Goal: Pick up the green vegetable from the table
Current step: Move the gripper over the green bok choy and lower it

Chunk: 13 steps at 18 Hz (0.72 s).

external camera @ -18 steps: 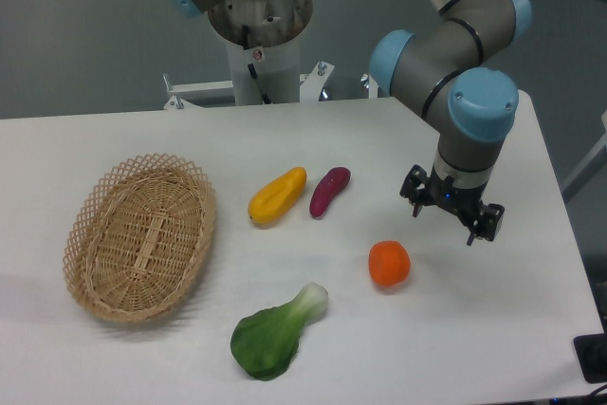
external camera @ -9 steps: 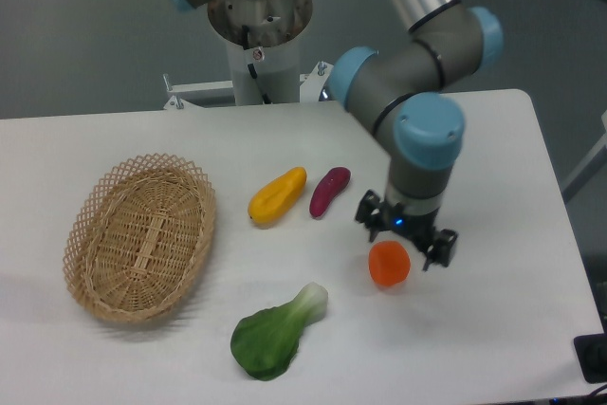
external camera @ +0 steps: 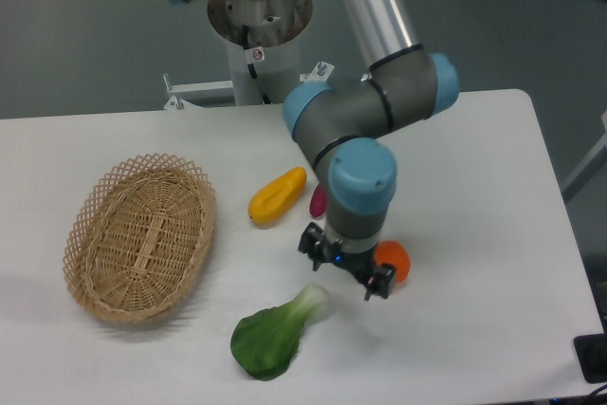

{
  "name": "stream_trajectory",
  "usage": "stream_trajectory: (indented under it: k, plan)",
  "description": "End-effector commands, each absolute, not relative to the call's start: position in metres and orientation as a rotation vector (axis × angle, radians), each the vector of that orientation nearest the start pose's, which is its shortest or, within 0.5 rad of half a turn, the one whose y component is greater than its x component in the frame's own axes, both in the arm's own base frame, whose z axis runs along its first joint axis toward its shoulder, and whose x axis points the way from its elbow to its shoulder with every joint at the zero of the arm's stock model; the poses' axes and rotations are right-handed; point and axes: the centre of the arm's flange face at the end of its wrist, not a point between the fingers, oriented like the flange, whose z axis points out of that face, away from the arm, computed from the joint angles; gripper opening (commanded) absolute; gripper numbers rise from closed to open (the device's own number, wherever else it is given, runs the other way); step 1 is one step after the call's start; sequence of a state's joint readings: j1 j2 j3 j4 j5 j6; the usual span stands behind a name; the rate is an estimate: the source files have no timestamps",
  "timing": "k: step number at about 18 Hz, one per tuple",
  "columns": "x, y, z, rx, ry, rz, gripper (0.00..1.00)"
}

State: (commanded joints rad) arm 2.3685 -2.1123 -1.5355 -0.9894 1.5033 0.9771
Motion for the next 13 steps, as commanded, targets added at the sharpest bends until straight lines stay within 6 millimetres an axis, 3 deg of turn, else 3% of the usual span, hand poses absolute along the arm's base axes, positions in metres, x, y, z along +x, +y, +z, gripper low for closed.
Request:
stream_trajectory:
  k: [5,13]
  plan:
    - [-0.361,0.578,0.221,-3.051,0.328,-0.017,1.0]
    - [-0.357,0.591,0.196,-3.035,0.356,0.027,1.0]
